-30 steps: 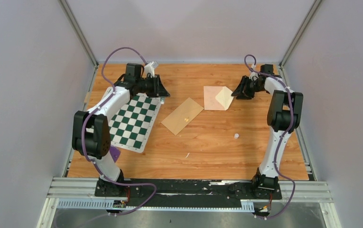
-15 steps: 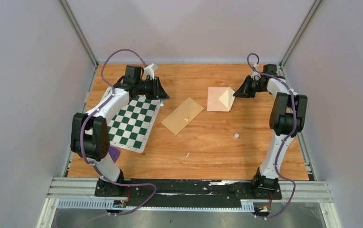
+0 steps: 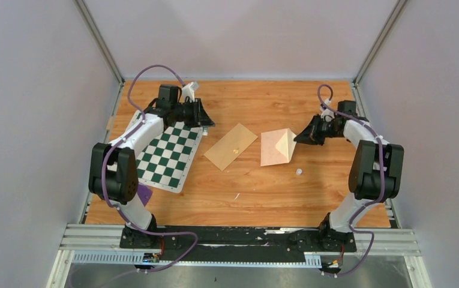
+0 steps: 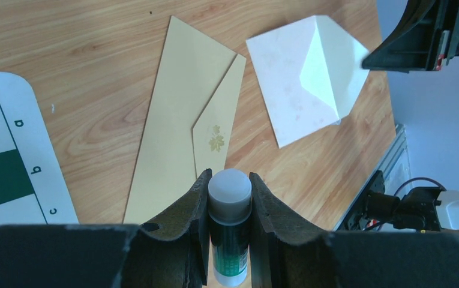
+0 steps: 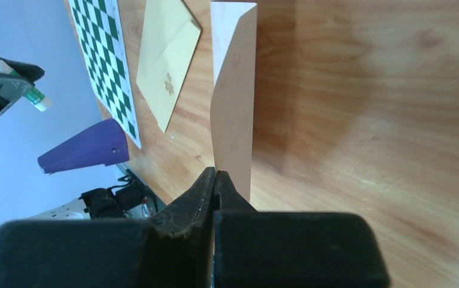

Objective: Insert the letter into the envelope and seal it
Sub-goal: Move the envelope to the center of the board.

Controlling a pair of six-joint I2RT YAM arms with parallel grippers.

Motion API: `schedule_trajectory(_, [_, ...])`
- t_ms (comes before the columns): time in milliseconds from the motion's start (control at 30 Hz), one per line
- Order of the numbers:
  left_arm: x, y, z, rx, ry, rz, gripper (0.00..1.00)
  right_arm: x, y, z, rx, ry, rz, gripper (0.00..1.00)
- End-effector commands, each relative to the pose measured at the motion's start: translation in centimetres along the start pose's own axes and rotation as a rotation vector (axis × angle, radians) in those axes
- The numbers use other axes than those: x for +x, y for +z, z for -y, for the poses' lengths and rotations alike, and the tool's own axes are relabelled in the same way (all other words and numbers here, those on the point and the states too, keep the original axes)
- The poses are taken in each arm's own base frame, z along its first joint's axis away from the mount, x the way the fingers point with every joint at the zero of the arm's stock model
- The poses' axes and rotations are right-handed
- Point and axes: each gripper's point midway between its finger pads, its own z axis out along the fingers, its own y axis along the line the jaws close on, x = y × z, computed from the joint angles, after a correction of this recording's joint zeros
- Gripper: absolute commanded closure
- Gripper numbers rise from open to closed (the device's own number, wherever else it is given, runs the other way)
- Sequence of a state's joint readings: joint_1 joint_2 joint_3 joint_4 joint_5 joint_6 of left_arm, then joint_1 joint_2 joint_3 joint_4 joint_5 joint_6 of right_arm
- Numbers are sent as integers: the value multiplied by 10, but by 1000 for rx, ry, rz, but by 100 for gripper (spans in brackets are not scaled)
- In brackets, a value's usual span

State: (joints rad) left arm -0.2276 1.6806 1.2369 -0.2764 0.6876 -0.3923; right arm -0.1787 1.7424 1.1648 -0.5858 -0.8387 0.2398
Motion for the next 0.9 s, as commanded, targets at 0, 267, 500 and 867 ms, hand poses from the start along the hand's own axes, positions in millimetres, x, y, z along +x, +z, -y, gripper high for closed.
schedule_trajectory(0, [-14,-7,14,40,22,56,100,20,3,-29,-67,-8,-29,100])
schedule_trajectory(267, [-10,-5,11,35,-6,52,100,48,17,-24,-56,68,-118,97])
schedule_trajectory(500, [-8,-4,10,32,-19,50,100,83,22,-19,-46,92,-192,100])
schedule_trajectory(867, [-29,-3,46,129,-69,113,100,68,-14,-34,36,-18,-93,53])
